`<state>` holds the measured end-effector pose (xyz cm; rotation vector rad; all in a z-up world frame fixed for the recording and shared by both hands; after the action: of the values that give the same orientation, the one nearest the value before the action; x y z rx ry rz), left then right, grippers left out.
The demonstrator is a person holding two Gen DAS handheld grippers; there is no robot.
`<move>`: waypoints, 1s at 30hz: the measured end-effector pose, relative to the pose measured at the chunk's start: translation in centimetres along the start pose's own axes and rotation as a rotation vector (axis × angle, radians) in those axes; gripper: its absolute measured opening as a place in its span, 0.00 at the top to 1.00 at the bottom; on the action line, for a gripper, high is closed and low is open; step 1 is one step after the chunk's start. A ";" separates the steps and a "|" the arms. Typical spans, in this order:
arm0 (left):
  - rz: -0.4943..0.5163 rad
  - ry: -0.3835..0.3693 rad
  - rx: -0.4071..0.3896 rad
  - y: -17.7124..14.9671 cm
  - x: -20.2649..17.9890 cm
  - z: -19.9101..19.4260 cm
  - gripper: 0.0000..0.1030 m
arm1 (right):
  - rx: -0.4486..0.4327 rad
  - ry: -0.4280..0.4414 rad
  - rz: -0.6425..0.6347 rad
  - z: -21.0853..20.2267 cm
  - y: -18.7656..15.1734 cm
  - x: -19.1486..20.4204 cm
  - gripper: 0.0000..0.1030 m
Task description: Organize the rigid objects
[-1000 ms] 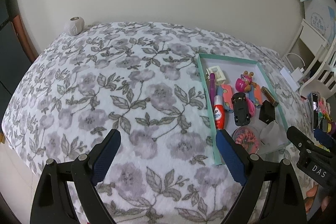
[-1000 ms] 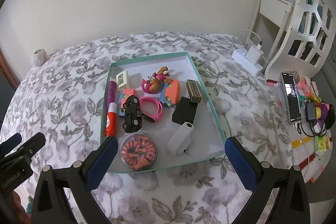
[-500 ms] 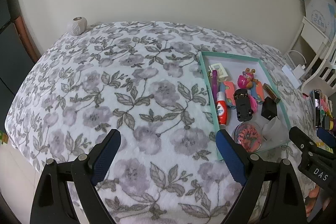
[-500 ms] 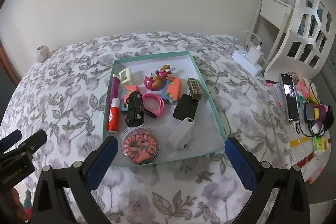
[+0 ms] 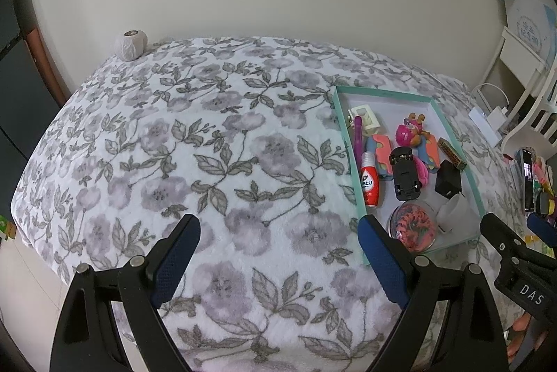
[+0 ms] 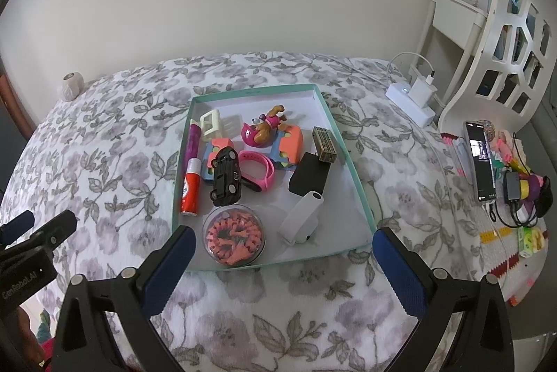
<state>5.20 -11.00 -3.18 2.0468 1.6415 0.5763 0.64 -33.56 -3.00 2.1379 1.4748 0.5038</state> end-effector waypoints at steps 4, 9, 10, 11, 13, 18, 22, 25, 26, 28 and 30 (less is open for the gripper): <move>0.000 -0.001 -0.001 0.0 -0.1 -0.1 0.10 | -0.001 0.002 -0.002 0.0 0.0 0.0 0.00; 0.003 0.001 -0.001 0.0 -0.1 0.0 0.10 | -0.002 0.000 -0.006 0.0 0.1 0.0 0.00; 0.003 0.001 0.000 0.0 -0.1 0.0 0.10 | -0.001 0.001 -0.005 0.0 0.1 0.0 0.00; 0.003 0.001 0.002 0.0 -0.1 0.1 0.10 | -0.001 0.001 -0.005 0.0 0.1 0.0 0.00; 0.002 -0.002 0.005 0.0 0.0 0.1 0.10 | -0.002 0.000 -0.004 0.0 0.1 0.1 0.00; -0.004 -0.006 0.009 0.0 0.2 0.3 0.10 | 0.000 -0.001 -0.005 0.1 0.1 0.1 0.00; -0.001 -0.007 0.010 0.0 0.3 0.3 0.10 | 0.000 -0.001 -0.007 0.2 0.3 0.0 0.00; -0.001 -0.005 0.012 0.0 0.3 0.4 0.10 | -0.001 -0.001 -0.007 0.2 0.3 0.1 0.00; -0.001 -0.004 0.011 0.0 0.3 0.4 0.10 | -0.001 -0.001 -0.007 0.2 0.3 0.1 0.00; -0.002 -0.003 0.011 0.0 0.4 0.5 0.10 | 0.000 0.000 -0.009 0.2 0.4 0.1 0.00; -0.002 -0.002 0.013 0.0 0.4 0.5 0.10 | -0.001 -0.001 -0.008 0.2 0.3 0.1 0.00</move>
<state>5.56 -10.67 -3.60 2.0538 1.6496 0.5640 1.05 -33.59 -2.96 2.1303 1.4823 0.4998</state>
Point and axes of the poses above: each gripper's, at about its wrist camera, not at the fingertips, and z roughly the way its jaws point, x to its left, y to its top, the point moved 8 cm from there along z, roughly the way its jaws point, and after that the axes turned 5 degrees about z, right-handed, at the moved point
